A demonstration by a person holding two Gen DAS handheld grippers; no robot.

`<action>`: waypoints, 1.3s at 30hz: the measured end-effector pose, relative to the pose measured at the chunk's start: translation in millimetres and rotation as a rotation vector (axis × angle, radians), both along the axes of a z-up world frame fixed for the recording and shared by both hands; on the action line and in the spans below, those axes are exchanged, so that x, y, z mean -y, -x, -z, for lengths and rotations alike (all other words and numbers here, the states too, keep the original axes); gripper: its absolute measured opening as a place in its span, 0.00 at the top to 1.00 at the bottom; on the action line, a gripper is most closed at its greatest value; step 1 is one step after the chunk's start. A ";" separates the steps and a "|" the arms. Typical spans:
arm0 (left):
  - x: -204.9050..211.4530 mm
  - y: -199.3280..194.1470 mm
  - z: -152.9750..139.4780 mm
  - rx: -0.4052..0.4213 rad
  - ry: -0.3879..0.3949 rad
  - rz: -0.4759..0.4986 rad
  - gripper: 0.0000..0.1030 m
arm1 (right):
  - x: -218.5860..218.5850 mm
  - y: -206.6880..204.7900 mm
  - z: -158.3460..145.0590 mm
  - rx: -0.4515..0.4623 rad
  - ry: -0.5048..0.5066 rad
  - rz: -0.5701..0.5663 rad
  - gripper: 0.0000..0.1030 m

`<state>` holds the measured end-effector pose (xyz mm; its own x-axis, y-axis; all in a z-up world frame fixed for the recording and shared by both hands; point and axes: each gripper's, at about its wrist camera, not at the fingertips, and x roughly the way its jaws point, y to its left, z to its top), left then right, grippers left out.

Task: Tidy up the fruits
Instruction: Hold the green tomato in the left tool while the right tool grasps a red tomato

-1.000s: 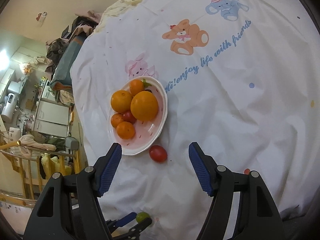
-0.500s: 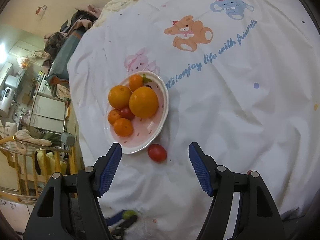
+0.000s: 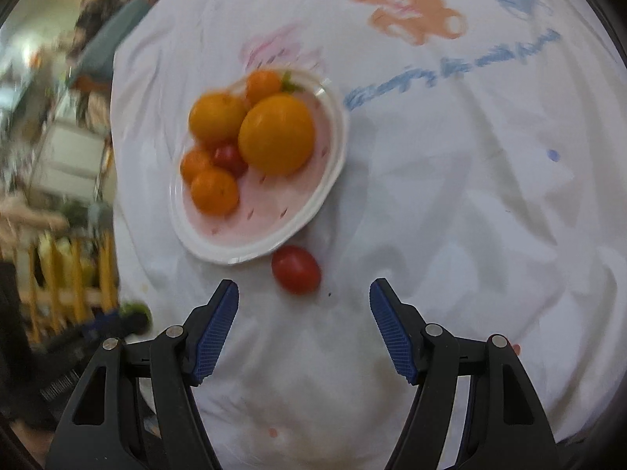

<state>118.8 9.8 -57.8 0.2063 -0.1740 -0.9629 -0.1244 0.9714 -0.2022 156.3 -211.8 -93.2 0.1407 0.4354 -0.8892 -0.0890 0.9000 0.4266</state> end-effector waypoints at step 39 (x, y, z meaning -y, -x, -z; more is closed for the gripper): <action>-20.9 -9.7 27.6 -0.043 0.126 -0.072 0.76 | -30.2 -16.5 7.6 0.090 -0.131 -0.143 0.67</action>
<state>128.5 30.7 -85.4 0.1815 -0.2801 -0.9426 -0.2044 0.9269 -0.3148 172.8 -181.6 -100.7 0.1451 0.5679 -0.8102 -0.2546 0.8127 0.5240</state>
